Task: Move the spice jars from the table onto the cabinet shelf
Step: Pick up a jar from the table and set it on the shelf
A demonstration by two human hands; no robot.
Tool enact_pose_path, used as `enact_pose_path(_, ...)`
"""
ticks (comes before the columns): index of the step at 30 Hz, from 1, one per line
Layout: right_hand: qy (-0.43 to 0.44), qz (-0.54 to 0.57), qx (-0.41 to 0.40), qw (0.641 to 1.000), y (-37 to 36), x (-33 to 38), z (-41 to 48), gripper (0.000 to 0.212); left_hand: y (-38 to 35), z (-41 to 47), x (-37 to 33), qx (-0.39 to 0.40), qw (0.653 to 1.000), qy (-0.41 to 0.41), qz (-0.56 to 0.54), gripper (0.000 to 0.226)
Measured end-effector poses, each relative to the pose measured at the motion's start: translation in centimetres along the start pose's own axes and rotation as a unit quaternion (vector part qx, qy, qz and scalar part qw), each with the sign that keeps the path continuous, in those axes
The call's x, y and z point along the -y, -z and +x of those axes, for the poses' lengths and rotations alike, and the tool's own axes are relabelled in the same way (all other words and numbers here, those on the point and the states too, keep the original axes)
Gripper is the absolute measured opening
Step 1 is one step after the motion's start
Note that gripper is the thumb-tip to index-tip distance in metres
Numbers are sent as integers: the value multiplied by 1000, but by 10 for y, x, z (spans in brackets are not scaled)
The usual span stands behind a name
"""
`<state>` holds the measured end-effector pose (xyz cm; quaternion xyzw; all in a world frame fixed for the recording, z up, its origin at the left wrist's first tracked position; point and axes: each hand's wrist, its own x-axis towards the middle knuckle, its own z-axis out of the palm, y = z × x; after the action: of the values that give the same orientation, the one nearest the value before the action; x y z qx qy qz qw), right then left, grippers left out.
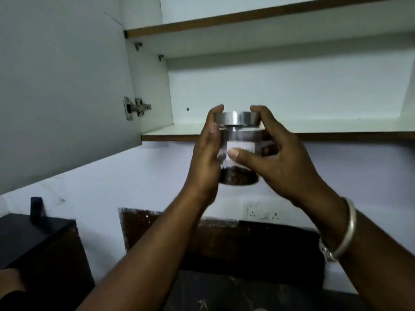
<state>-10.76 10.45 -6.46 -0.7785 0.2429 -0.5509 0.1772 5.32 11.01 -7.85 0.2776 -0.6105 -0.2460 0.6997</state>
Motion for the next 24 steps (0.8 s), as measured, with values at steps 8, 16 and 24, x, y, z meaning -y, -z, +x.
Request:
enact_pose_path(8, -7, -89, -18, 996, -40, -27, 130, 68, 106, 140, 37, 53, 857, -22, 512, 44)
enact_pose_path(16, -33, -81, 17, 996, -128, -99, 290, 61, 161, 171, 93, 44, 736, 54, 673, 44)
enact_pose_path(24, -53, -115, 78, 989, -229, -163, 366, 74, 167, 180, 103, 37, 730, 7, 682, 43)
